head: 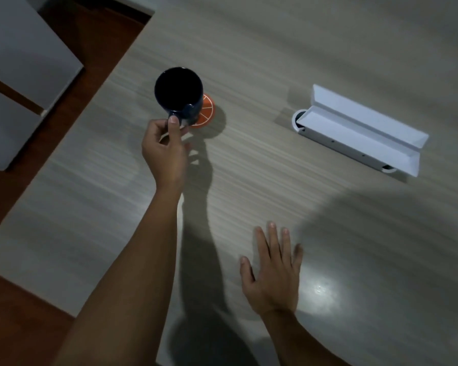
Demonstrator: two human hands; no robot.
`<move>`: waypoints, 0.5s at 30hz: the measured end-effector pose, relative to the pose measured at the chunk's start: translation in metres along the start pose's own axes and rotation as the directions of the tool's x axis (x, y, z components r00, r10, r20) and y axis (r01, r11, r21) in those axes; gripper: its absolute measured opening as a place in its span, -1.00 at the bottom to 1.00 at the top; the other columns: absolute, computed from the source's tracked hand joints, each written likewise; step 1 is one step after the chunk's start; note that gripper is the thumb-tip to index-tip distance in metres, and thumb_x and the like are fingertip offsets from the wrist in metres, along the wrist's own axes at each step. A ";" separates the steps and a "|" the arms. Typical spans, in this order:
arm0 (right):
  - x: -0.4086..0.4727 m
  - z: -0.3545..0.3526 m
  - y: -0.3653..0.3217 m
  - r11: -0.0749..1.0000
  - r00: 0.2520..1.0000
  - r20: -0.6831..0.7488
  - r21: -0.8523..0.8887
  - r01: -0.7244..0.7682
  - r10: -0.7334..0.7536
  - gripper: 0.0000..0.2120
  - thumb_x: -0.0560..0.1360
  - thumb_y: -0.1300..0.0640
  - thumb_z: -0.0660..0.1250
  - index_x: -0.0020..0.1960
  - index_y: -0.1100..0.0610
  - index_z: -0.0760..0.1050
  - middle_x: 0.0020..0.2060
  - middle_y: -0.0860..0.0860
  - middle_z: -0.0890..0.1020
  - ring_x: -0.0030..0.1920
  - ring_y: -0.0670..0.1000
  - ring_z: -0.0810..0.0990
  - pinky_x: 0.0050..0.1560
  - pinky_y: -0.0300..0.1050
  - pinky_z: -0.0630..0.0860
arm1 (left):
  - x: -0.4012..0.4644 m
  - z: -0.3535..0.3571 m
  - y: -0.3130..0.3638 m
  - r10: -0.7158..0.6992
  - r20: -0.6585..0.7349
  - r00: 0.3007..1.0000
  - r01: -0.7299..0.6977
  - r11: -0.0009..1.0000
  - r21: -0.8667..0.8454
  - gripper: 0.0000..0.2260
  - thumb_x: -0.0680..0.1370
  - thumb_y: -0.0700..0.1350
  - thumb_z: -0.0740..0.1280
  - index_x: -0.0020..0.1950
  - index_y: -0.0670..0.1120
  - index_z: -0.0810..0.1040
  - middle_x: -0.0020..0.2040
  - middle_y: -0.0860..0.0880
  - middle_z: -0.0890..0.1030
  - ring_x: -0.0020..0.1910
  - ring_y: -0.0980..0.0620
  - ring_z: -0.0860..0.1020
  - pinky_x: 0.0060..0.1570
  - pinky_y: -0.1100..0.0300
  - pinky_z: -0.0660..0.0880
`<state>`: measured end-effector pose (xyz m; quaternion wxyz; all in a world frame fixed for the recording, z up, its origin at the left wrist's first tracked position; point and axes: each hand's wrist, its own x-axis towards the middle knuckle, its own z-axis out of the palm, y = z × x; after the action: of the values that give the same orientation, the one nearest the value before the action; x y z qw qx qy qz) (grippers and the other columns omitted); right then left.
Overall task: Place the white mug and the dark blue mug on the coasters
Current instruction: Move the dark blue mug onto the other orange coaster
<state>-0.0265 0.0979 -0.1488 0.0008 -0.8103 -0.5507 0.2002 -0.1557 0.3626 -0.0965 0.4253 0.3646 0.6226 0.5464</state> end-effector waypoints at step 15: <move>0.000 0.008 0.003 0.999 0.999 -0.036 0.043 -0.014 0.016 -0.34 0.56 -0.23 0.11 0.61 -0.13 0.07 0.65 -0.04 0.08 0.65 0.11 -0.05 0.57 0.33 0.01 | 0.018 0.027 -0.010 0.026 -0.001 1.000 -0.026 0.999 0.048 -0.81 0.64 -0.04 0.33 -0.18 0.04 0.50 0.02 -0.20 0.70 -0.07 0.01 0.74 -0.33 0.18 0.62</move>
<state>-0.0269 0.0947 -0.1570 0.0268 -0.8176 -0.5402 0.1973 -0.1372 0.3879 -0.1095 0.4090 0.3824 0.6311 0.5369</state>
